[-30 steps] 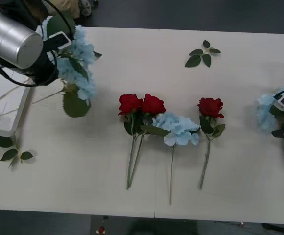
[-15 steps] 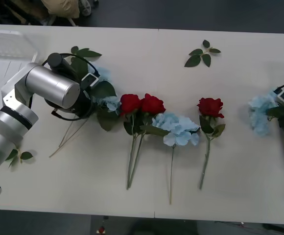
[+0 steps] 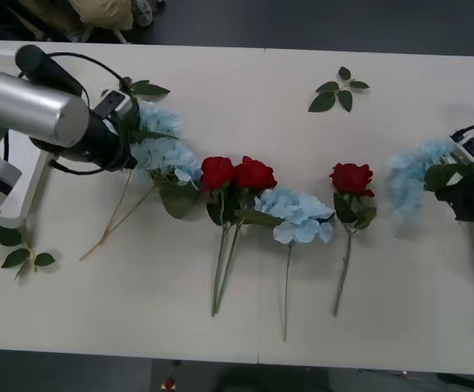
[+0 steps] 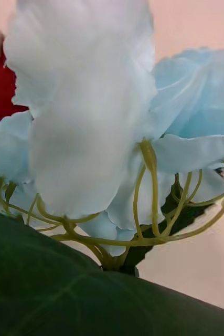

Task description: Put the red flowers into the right box and the blue flowers into the left box

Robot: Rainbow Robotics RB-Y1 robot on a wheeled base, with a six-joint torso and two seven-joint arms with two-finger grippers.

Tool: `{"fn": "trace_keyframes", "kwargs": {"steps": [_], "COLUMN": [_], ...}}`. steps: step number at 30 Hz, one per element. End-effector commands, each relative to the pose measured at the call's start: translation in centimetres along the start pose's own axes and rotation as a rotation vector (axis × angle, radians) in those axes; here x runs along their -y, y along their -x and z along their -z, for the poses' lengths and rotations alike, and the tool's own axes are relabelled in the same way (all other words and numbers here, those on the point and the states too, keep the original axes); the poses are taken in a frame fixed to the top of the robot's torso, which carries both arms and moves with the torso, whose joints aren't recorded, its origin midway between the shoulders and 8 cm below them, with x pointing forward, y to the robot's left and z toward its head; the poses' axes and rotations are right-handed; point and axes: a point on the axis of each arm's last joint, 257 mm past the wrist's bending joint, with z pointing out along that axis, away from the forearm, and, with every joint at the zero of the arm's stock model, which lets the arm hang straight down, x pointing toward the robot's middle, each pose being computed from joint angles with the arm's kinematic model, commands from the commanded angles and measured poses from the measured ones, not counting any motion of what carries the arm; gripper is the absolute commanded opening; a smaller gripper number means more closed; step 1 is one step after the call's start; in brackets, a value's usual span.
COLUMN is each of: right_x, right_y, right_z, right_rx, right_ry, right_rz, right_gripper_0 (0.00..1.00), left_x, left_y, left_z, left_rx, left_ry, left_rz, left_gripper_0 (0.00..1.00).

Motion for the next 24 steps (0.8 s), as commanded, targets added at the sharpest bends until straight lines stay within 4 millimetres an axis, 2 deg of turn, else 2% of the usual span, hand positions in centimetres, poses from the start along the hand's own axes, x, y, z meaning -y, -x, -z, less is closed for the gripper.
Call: {"fn": "trace_keyframes", "kwargs": {"steps": [1,3,5,8,13,19,24], "right_x": [-2.7,-5.5,-7.3,-9.0,-12.6,-15.8,-18.2], "right_y": [4.7,7.3,9.1,10.9,13.6,16.7,19.4], "right_z": [4.2,6.0,7.6,9.4,11.9,11.9,11.2], "right_rx": [0.15,0.248,0.331,0.421,0.61,0.777,0.836], "right_ry": [0.037,0.096,0.145,0.185,0.299,0.38,0.446], "right_rz": [0.115,0.124,0.102,0.103,0.078,0.072,0.085], "right_gripper_0": [0.0,0.0,0.0,0.0,0.0,0.0,0.0], "left_x": [-3.9,-4.2,-4.5,-4.0,-1.3,1.4,1.5], "left_y": [-0.2,-1.3,-1.9,-2.9,-3.6,-3.2,-1.7], "left_z": [0.7,-0.2,-1.0,-2.3,-3.6,-4.0,-2.9], "left_rx": [-0.013,-0.029,-0.025,-0.005,0.025,0.032,0.065], "left_ry": [0.075,0.068,0.066,0.034,-0.052,-0.102,-0.096], "left_rz": [-0.16,-0.208,-0.249,-0.237,-0.178,-0.201,-0.234], "left_gripper_0": [1.0,1.0,1.0,1.0,1.0,1.0,1.0]}}
